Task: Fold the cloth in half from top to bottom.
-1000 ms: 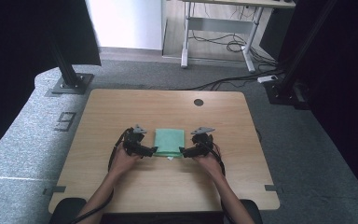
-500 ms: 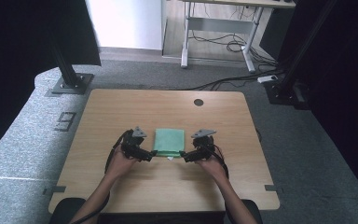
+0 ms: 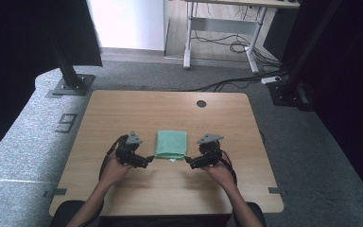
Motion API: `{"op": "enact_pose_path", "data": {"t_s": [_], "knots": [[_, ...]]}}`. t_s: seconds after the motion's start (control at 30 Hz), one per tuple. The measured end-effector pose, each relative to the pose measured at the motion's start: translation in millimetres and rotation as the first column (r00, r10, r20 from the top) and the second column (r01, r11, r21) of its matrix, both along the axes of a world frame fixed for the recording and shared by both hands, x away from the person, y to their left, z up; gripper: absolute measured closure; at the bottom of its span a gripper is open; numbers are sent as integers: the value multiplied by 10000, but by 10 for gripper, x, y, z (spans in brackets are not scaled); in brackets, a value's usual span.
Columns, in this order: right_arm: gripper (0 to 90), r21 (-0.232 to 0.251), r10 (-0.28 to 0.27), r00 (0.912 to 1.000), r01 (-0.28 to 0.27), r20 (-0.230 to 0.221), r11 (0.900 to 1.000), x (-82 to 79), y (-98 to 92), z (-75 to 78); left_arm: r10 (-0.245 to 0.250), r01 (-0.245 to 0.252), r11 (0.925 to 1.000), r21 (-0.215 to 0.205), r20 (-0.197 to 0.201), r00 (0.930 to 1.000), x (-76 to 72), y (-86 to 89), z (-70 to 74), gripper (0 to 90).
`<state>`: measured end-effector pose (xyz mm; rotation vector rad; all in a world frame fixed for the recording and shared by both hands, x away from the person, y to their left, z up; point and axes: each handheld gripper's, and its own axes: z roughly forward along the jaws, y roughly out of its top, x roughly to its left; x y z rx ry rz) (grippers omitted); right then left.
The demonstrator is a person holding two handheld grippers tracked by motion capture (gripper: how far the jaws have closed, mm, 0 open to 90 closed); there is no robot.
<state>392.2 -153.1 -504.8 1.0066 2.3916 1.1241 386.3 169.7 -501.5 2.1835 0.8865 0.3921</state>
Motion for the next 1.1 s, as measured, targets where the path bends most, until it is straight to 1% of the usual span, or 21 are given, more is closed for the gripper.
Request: {"op": "enact_pose_path", "data": {"t_s": [0.13,0.27,0.53,0.63,0.73,0.8,0.97,1.1], "knots": [[0,4,-3,10000,3,68,10000,-57,-49,26,28,-28,10000,-66,42,10000,-64,53,23,0],[0,-2,-35,10000,35,80,10000,-114,-108,42,53,-53,10000,-30,89,9999,-127,99,27,0],[0,9,-255,9996,254,153,9997,-231,-261,29,141,-141,9999,49,90,9999,-247,192,-18,0],[0,-22,-392,9992,392,116,9992,-270,-321,0,198,-199,9998,47,60,9998,-291,232,-54,0],[0,44,-540,9985,540,61,9985,-300,-384,-36,244,-244,9997,66,-7,9997,-325,271,-94,0],[0,126,-637,9980,637,56,9979,-317,-422,-65,260,-259,9996,66,-82,9996,-340,291,-125,0],[0,202,-773,9969,776,-121,9968,-348,-490,-156,320,-319,9995,50,-274,9991,-354,333,-220,0],[0,55,-800,9965,801,-246,9968,-359,-503,-245,379,-376,9993,66,-467,9982,-350,357,-312,0]]}}
